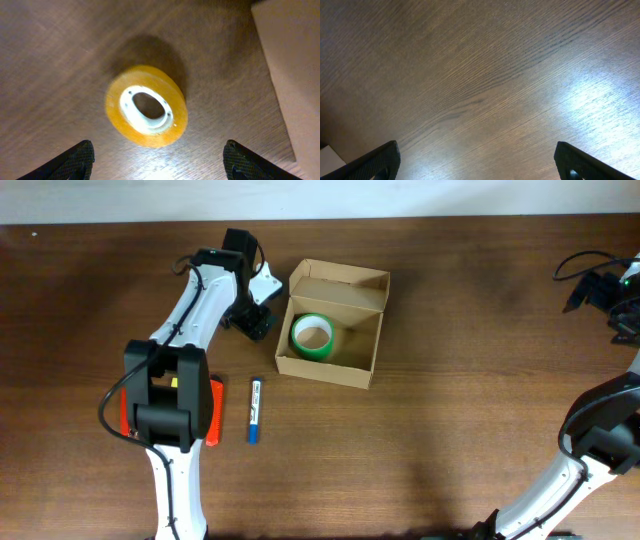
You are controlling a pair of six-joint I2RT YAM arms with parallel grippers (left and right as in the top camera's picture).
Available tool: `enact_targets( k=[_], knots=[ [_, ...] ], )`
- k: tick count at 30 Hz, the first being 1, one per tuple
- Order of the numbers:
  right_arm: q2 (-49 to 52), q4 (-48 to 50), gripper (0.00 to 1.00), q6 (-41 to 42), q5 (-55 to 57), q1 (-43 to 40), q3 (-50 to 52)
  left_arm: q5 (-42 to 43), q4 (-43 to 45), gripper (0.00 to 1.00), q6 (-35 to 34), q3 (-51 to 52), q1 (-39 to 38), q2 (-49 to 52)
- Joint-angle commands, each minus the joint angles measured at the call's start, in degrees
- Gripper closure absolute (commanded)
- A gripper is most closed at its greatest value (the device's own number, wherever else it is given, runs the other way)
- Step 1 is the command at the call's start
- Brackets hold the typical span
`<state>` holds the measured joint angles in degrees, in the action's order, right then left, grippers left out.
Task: Pack container
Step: 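Move the left gripper to the yellow tape roll and grasp it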
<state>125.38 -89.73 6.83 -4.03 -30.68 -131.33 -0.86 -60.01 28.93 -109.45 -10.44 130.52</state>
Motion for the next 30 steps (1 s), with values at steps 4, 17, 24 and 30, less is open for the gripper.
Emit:
enact_targets(
  k=[4,17,24,30],
  knots=[
    [-2.25,0.00,0.01,-0.44,-0.28,-0.15,0.02,1.33,-1.81,0.21,0.94,-2.25,-0.70,0.52],
    [-2.25,0.00,0.00,-0.44,-0.28,-0.15,0.02,6.69,-1.51,0.21,-0.70,-2.23,-1.51,1.38],
    [-2.25,0.00,0.01,-0.44,-0.28,-0.15,0.02,8.61,-1.53,0.21,-1.88,-2.23,-2.16,4.61],
    [-2.25,0.00,0.01,-0.42,-0.28,-0.15,0.04,8.61,-1.53,0.21,-2.32,-2.23,-1.51,5.70]
  ],
)
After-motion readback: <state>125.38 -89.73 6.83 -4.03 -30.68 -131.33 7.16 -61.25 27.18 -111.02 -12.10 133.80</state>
